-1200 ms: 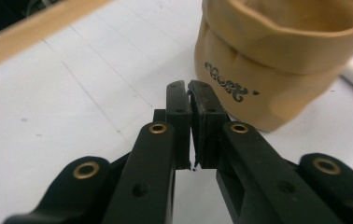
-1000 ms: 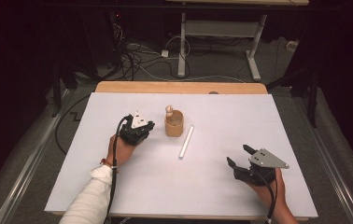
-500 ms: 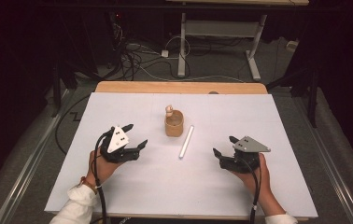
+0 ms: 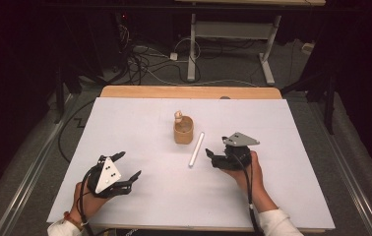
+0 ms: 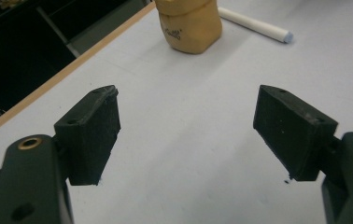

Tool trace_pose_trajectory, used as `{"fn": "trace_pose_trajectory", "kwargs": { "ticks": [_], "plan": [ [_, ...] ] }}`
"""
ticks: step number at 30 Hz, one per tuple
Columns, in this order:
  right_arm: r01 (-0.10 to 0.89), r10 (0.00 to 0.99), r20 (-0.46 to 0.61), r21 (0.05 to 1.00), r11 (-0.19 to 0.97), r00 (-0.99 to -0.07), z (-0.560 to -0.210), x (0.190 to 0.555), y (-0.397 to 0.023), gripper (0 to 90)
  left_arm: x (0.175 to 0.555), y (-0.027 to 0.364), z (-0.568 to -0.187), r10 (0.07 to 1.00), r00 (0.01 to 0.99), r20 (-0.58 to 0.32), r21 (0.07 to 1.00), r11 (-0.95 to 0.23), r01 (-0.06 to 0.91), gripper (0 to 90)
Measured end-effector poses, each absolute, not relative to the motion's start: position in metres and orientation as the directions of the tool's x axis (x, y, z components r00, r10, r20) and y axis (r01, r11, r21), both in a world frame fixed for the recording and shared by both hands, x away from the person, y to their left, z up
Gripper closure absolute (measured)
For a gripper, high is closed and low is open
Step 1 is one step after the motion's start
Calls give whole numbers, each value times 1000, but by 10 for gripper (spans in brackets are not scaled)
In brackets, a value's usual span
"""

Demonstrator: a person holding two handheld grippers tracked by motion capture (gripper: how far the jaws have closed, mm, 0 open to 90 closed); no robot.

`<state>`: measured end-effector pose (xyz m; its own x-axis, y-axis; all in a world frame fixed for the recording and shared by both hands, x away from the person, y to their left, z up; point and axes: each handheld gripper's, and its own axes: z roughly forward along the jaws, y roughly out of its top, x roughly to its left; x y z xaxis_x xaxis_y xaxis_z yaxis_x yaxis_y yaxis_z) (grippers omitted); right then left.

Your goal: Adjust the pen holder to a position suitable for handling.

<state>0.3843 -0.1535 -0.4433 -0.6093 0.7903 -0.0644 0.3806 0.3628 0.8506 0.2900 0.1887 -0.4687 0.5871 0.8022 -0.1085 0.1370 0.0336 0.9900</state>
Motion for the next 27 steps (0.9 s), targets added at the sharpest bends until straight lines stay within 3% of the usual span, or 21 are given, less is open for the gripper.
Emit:
{"fn": "trace_pose_trajectory", "kwargs": {
  "ticks": [9,15,27],
  "plan": [
    [453,797,-40,805,383,-603,-451,409,-119,258,275,205,-478,820,557,-130,984,39,173,222],
    [511,811,-82,739,440,-579,-460,427,-94,280,275,206,-479,815,556,-160,979,59,195,222],
    [598,865,-112,679,426,-489,-472,453,-92,379,270,201,-477,789,591,-169,978,61,198,223]
  ]
}}
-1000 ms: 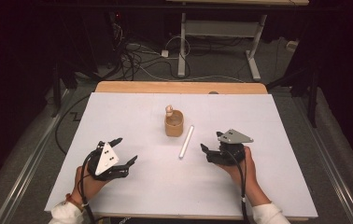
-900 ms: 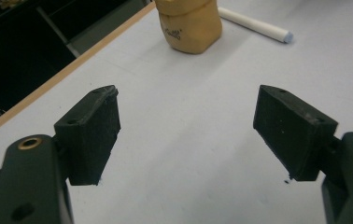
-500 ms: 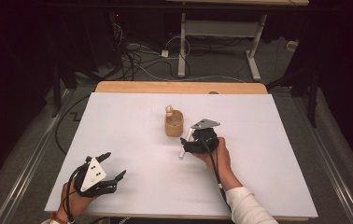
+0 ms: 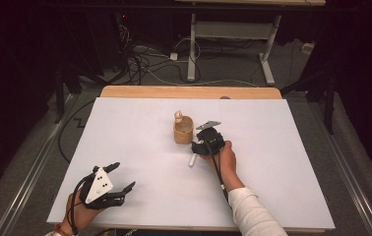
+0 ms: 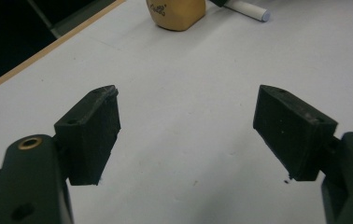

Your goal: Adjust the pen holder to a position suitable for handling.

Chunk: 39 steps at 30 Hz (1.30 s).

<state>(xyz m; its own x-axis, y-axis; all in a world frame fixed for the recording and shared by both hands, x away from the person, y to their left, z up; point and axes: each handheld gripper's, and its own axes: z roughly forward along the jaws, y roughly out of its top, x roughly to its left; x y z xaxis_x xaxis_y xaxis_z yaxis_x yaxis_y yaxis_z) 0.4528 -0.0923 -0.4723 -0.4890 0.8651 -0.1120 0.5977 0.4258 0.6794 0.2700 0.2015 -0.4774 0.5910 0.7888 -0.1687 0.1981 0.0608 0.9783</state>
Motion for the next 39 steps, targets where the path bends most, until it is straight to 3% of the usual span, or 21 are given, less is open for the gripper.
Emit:
{"fn": "trace_pose_trajectory", "kwargs": {
  "ticks": [3,6,7,8,11,23,39],
  "plan": [
    [609,870,-94,678,412,-483,-473,457,-93,396,270,201,-477,786,595,-169,978,60,199,224],
    [629,880,-62,676,384,-470,-473,460,-93,566,271,201,-477,784,595,-179,976,67,206,225],
    [629,880,-62,676,384,-470,-473,460,-93,566,271,201,-477,784,595,-179,976,67,206,226],
    [642,895,-50,678,357,-444,-472,461,-93,693,270,200,-478,781,598,-182,975,66,210,226],
    [658,908,-59,671,343,-414,-471,463,-91,771,269,199,-479,776,606,-175,976,55,212,226],
    [657,894,-89,647,387,-439,-464,465,-88,788,270,195,-484,762,621,-184,971,42,236,228],
    [492,875,-52,810,319,-482,-424,439,-130,788,274,197,-486,769,612,-186,970,46,238,228]
  ]
}}
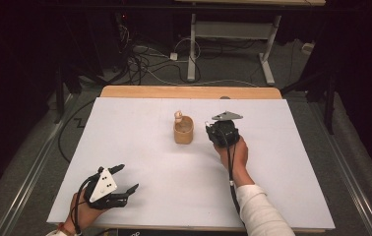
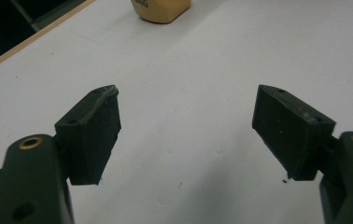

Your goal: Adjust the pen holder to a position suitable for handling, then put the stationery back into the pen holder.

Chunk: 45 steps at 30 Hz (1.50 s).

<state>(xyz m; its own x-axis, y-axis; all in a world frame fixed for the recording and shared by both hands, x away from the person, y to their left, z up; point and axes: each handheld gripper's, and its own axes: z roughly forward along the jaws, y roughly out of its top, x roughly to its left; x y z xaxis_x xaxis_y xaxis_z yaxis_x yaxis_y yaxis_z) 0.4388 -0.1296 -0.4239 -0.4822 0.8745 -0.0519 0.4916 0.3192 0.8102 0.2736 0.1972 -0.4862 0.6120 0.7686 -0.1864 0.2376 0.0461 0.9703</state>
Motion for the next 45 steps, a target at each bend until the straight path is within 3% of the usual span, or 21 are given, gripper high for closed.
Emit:
{"fn": "trace_pose_trajectory", "kwargs": {
  "ticks": [23,45],
  "plan": [
    [257,851,-54,942,218,-522,-400,410,-162,789,278,202,-487,781,594,-191,971,62,231,227],
    [151,819,-72,970,190,-570,-362,405,-152,788,278,201,-486,780,597,-187,973,62,224,227]
  ]
}}
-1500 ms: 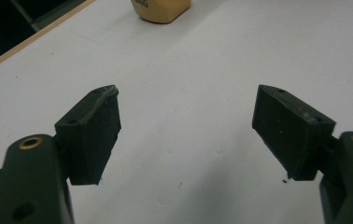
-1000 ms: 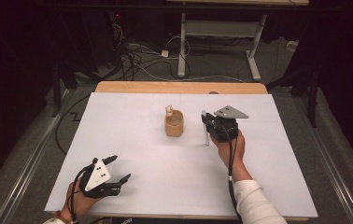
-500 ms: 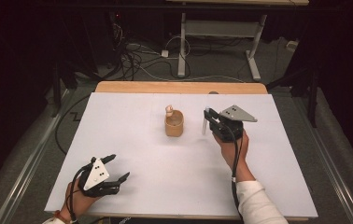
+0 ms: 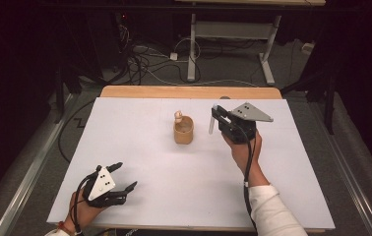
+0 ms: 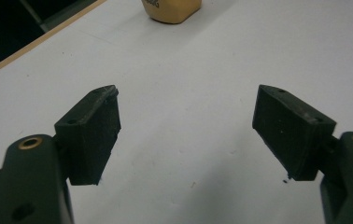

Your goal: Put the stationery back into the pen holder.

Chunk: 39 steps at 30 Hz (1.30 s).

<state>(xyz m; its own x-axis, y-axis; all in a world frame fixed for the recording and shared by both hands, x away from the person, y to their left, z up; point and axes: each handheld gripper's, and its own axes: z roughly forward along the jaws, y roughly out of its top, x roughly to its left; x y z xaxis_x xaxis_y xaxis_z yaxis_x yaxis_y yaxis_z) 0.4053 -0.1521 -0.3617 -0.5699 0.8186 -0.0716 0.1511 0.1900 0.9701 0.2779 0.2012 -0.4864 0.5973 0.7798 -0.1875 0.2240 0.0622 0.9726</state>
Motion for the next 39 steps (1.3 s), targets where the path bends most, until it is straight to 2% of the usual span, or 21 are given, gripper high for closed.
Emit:
{"fn": "trace_pose_trajectory", "kwargs": {
  "ticks": [26,39],
  "plan": [
    [92,761,-99,974,205,-642,-335,416,-103,788,277,201,-487,778,602,-182,973,53,225,226],
    [132,747,-85,965,227,-660,-352,432,-79,788,276,200,-488,773,608,-182,973,50,226,225]
  ]
}}
